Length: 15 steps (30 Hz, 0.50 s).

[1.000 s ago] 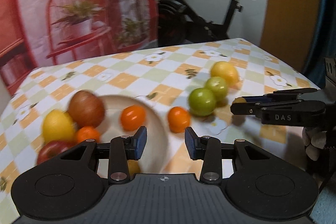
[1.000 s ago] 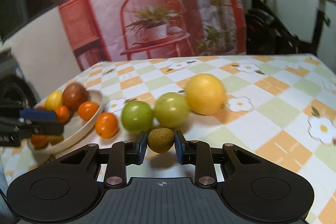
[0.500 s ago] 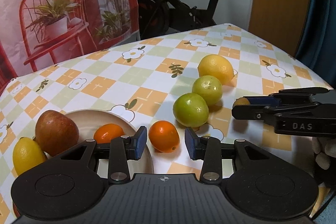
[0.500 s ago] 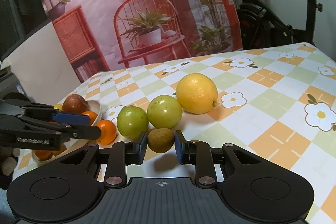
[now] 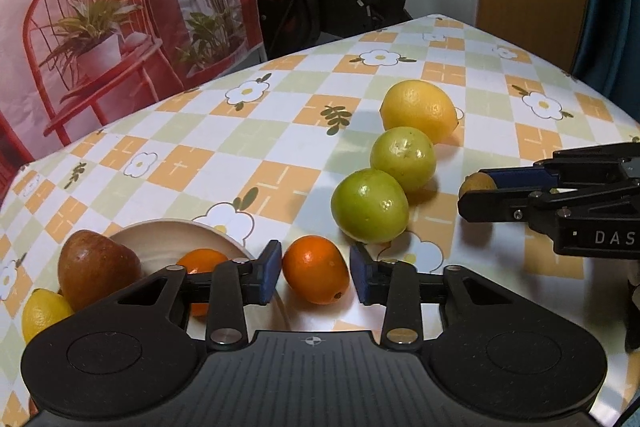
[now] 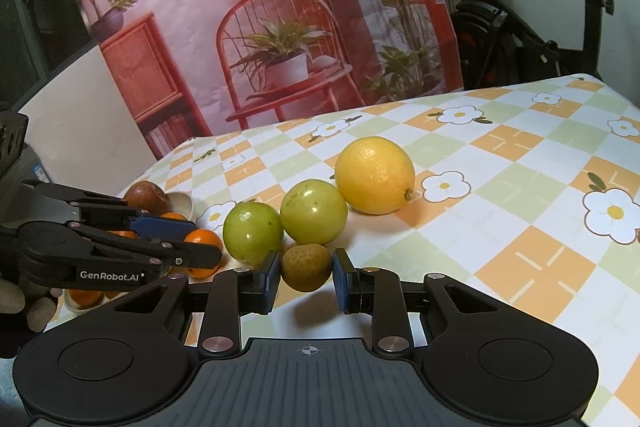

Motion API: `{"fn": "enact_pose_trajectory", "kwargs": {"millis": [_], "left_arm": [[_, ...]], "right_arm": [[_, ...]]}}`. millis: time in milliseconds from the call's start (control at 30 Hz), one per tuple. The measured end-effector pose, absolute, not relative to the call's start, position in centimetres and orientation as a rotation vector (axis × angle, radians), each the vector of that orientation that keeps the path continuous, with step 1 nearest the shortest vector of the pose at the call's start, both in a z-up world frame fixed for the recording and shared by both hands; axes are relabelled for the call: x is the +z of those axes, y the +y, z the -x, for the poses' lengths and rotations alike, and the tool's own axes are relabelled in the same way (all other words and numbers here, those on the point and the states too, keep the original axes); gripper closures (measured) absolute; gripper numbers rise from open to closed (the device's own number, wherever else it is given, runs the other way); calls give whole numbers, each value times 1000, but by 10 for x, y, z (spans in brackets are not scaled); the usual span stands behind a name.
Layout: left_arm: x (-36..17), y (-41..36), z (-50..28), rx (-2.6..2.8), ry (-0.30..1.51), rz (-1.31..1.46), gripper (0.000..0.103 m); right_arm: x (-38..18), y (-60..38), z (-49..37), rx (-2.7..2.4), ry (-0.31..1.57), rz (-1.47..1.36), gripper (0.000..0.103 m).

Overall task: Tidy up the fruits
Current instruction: 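Move the right tool to another small brown fruit and grasp it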

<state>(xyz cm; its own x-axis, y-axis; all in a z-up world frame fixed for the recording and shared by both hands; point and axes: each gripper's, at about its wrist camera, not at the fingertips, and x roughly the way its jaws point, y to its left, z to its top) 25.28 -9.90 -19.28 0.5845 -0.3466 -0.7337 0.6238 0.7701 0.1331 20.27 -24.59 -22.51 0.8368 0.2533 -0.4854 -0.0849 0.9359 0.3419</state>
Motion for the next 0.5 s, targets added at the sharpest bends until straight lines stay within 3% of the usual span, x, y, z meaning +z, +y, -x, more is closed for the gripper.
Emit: {"fn": "enact_pose_trajectory", "kwargs": {"millis": [500], "left_arm": [[-167,-72,-234,-575,698,-264,66]], "right_arm": [[-225,-246,-202,183,545,-320,77]]}}
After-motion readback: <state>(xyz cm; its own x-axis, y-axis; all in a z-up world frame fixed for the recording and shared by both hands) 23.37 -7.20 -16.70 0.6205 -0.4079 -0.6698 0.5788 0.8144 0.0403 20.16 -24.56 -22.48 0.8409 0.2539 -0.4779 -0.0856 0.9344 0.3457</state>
